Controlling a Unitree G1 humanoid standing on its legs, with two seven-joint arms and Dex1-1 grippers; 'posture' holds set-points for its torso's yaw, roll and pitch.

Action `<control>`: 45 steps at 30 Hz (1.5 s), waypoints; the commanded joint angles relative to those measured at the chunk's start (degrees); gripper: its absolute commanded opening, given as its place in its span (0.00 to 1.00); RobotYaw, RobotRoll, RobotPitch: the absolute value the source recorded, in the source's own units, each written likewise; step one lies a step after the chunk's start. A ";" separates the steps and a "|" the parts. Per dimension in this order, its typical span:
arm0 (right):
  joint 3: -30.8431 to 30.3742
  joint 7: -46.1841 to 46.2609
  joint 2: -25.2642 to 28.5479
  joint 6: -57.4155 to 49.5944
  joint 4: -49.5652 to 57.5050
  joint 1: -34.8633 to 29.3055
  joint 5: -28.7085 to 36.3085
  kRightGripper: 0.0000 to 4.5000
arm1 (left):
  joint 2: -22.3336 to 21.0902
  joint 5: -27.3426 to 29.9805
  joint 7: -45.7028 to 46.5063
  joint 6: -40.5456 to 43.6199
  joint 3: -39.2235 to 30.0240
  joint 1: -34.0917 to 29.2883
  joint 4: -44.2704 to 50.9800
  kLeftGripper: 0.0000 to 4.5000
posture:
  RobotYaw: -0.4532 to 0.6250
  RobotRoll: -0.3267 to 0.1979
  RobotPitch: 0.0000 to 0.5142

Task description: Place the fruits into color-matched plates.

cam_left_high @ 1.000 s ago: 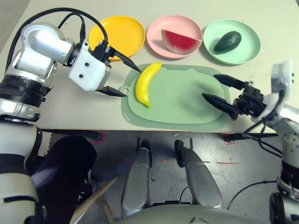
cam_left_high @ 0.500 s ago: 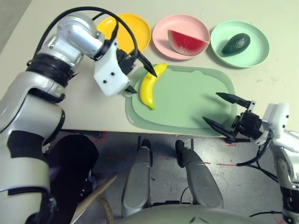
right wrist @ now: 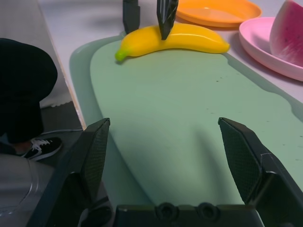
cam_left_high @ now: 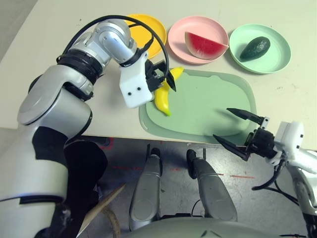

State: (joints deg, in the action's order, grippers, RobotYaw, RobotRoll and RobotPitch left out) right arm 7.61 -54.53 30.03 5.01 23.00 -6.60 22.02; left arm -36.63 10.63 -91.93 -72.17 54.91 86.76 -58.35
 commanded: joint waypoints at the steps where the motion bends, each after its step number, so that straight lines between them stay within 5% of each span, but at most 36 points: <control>1: -1.03 0.22 0.48 0.60 1.08 -1.19 0.48 1.00 | -0.15 -1.17 -0.57 0.61 1.48 0.29 -0.60 0.56 | 0.34 0.62 0.76; 4: -1.30 0.49 0.31 0.86 1.03 -1.11 0.51 1.00 | -0.85 -1.16 -0.57 1.09 1.07 0.75 -1.10 0.37 | 0.35 0.62 0.76; 12: -1.63 3.57 -1.44 2.47 0.84 0.58 0.43 1.00 | -2.76 3.17 -0.57 7.83 -1.90 2.29 -0.73 0.36 | 0.36 0.62 0.78; 17: -3.19 8.40 -4.07 0.87 4.56 -0.35 0.30 1.00 | -3.19 6.86 -0.57 21.73 -11.18 3.95 -0.23 0.36 | 0.37 0.62 0.78; 21: -5.45 11.42 -6.26 -0.89 7.49 -1.55 1.06 1.00 | -3.08 9.62 -0.57 40.53 -19.88 5.90 -1.08 0.36 | 0.38 0.62 0.79; 27: -6.75 11.93 -5.95 -1.31 7.76 -0.56 0.92 1.00 | -6.09 -3.32 7.08 41.90 -26.00 8.27 -10.97 0.36 | 0.38 0.62 0.79; 33: -5.87 11.60 -5.09 -0.97 5.80 0.76 1.41 1.00 | -9.32 -21.90 23.15 36.07 -22.56 5.07 -15.89 0.36 | 0.38 0.62 0.79; 45: -4.14 11.98 -3.49 -1.12 6.30 -0.51 2.05 1.00 | -5.85 -34.28 39.21 35.22 -25.48 1.75 -18.54 0.36 | 0.35 0.62 0.79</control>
State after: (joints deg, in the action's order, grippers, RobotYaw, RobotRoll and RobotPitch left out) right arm 3.51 -42.56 26.17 4.21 28.62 -5.95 23.65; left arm -42.63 -22.20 -53.40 -36.28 30.00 89.66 -75.65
